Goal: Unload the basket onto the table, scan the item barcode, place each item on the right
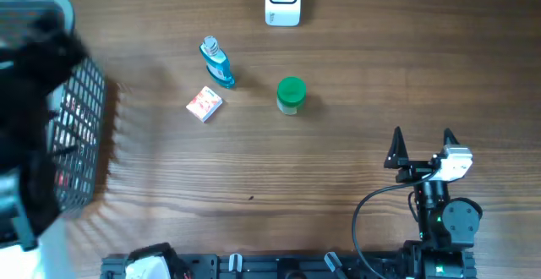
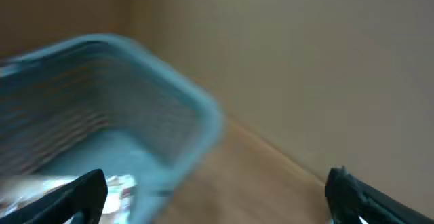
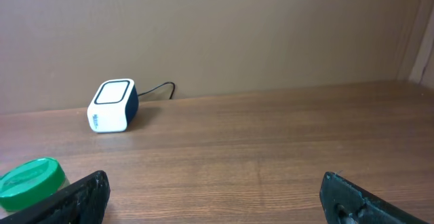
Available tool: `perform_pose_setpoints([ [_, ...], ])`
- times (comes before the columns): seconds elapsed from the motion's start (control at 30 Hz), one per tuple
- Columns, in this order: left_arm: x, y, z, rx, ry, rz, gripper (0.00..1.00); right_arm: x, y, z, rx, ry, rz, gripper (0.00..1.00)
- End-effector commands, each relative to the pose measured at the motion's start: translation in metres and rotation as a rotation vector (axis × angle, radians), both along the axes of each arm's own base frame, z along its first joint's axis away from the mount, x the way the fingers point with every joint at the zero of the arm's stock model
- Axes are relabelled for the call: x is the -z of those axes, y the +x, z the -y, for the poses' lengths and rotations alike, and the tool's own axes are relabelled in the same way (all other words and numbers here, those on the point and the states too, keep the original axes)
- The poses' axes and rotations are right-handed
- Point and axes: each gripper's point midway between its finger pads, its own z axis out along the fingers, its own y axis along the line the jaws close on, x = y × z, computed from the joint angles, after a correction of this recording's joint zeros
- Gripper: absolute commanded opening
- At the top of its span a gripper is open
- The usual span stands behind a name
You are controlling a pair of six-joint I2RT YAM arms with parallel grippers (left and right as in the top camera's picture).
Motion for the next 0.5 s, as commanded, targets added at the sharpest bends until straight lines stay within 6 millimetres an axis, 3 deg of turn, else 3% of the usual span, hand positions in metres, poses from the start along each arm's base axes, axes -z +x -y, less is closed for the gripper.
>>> perform_pose_setpoints([
  [0.0, 0.059, 0.005, -0.072, -0.102, -0.218, -0.109, 0.99, 0.000, 0.000, -0.002, -0.010, -0.009, 0.003, 1.00],
  [0.1, 0.109, 0.001, -0.126, -0.289, -0.417, -0.167, 0.92, 0.000, 0.000, -0.002, -0.010, -0.009, 0.003, 1.00],
  [0.2, 0.169, 0.002, -0.157, -0.447, -0.568, -0.270, 0.86, 0.000, 0.000, -0.002, -0.010, -0.009, 0.003, 1.00],
  [0.27, 0.203, 0.000, -0.169, -0.559, -0.629, -0.329, 0.86, 0.000, 0.000, -0.002, -0.010, -0.009, 0.003, 1.00],
  [0.4, 0.272, -0.004, -0.172, -0.817, -0.785, -0.377, 0.95, 0.000, 0.000, -0.002, -0.010, -0.009, 0.003, 1.00],
  [0.47, 0.289, -0.003, -0.172, -0.886, -0.812, -0.350, 0.95, 0.000, 0.000, -0.002, -0.010, -0.009, 0.003, 1.00],
])
